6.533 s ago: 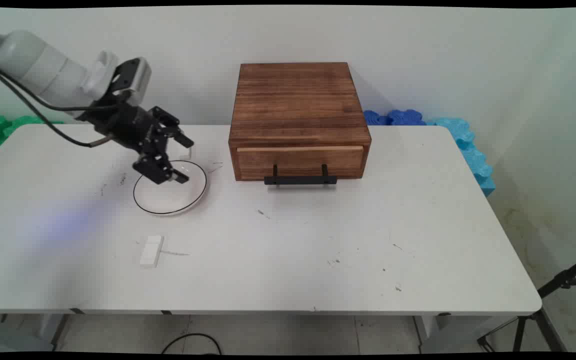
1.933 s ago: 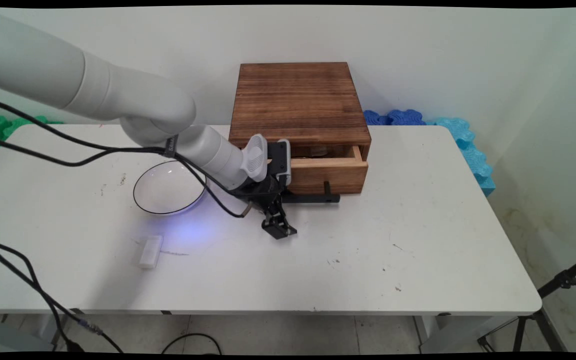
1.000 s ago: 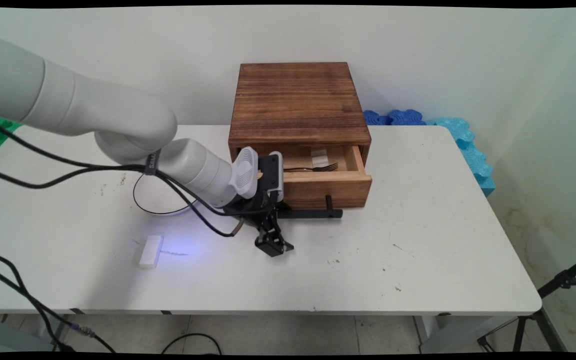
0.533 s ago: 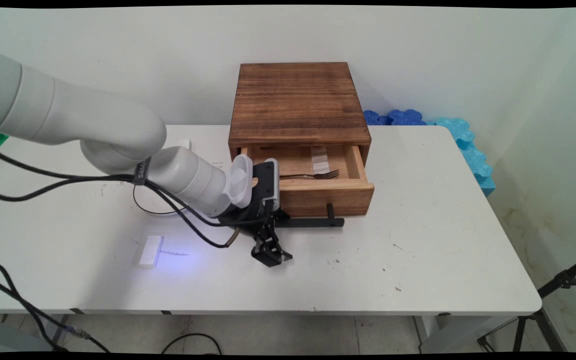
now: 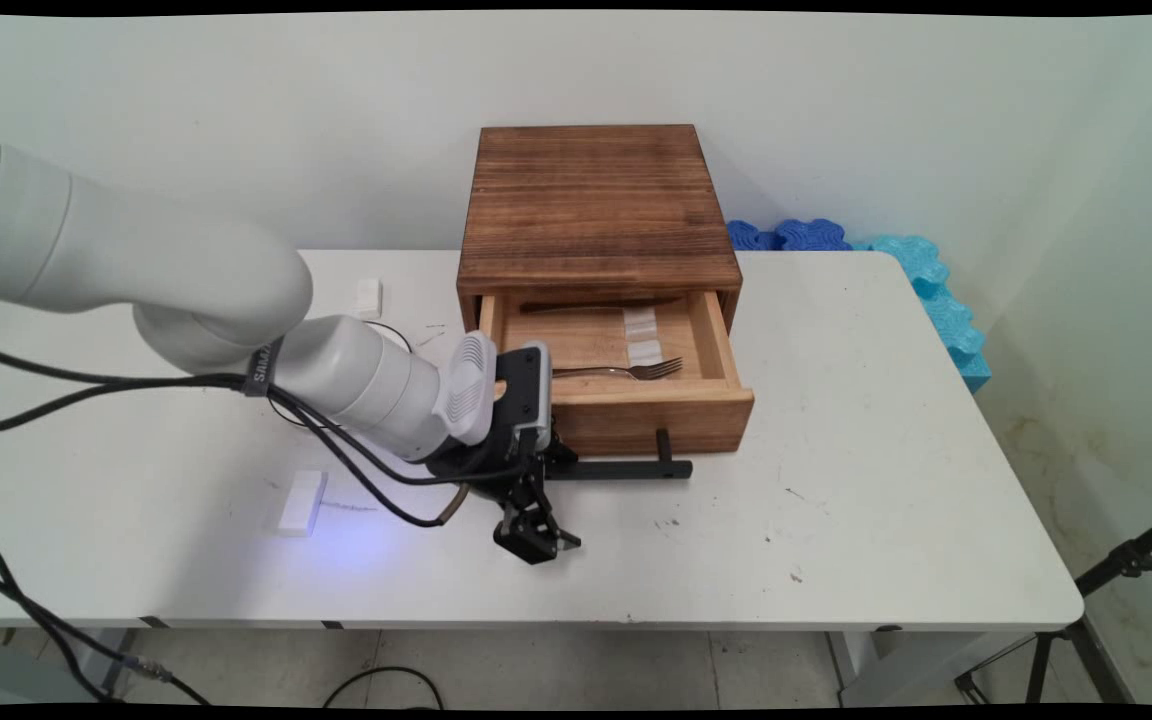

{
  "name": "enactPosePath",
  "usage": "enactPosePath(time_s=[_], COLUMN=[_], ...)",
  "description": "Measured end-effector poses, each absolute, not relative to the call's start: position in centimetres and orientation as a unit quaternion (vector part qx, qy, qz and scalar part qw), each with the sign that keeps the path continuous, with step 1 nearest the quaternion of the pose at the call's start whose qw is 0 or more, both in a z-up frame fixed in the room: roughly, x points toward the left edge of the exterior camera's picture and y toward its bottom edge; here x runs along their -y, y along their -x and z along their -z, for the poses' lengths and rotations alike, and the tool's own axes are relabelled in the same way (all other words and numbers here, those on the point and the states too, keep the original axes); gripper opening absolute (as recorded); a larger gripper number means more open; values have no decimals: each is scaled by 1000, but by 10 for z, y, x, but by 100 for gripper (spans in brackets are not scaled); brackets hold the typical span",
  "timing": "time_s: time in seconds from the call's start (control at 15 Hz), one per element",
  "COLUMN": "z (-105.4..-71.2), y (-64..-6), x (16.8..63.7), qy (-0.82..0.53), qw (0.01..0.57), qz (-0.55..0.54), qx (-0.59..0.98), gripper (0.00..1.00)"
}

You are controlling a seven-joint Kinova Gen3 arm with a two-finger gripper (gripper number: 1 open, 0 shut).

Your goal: Open the drawer

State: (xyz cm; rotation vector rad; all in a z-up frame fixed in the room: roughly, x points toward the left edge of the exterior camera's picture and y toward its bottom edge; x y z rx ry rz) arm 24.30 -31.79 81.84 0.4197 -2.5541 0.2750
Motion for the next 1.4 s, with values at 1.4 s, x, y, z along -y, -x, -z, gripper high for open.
enactPosePath(time_s=[1.4], z=[-808], y=[-227], x=[269], qy=[-123], qw=[278], qz=[-73], qx=[950], gripper=[100])
